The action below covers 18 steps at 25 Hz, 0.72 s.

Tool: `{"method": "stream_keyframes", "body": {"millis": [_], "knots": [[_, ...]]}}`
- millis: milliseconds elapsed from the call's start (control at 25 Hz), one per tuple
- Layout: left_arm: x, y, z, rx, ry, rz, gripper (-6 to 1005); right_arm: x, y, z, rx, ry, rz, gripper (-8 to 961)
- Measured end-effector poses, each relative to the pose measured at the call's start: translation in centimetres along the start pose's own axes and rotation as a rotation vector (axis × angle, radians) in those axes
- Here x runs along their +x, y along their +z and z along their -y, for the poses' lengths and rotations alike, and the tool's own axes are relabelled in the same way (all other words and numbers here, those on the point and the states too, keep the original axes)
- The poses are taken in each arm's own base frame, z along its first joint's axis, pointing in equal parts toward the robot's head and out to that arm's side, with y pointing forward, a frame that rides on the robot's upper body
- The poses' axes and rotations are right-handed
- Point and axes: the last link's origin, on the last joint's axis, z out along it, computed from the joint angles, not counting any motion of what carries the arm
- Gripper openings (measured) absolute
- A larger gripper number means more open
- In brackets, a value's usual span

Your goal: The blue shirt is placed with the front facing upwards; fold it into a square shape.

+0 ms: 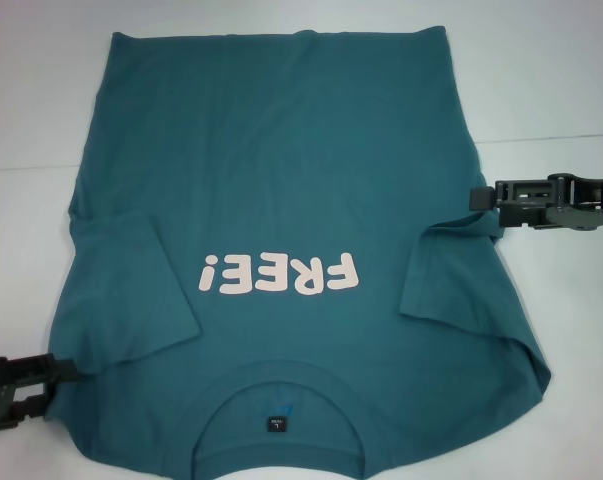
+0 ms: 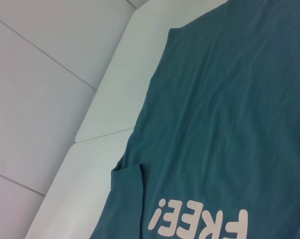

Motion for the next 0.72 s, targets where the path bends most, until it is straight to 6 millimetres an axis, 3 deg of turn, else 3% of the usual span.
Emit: {"method": "stream_keyframes", "body": {"millis": [720], "knots": [[-1.6, -0.4, 0.7, -0.014, -0.05, 0.038, 721, -0.1, -0.1, 0.1, 0.001, 0.005, 0.003, 897]]}}
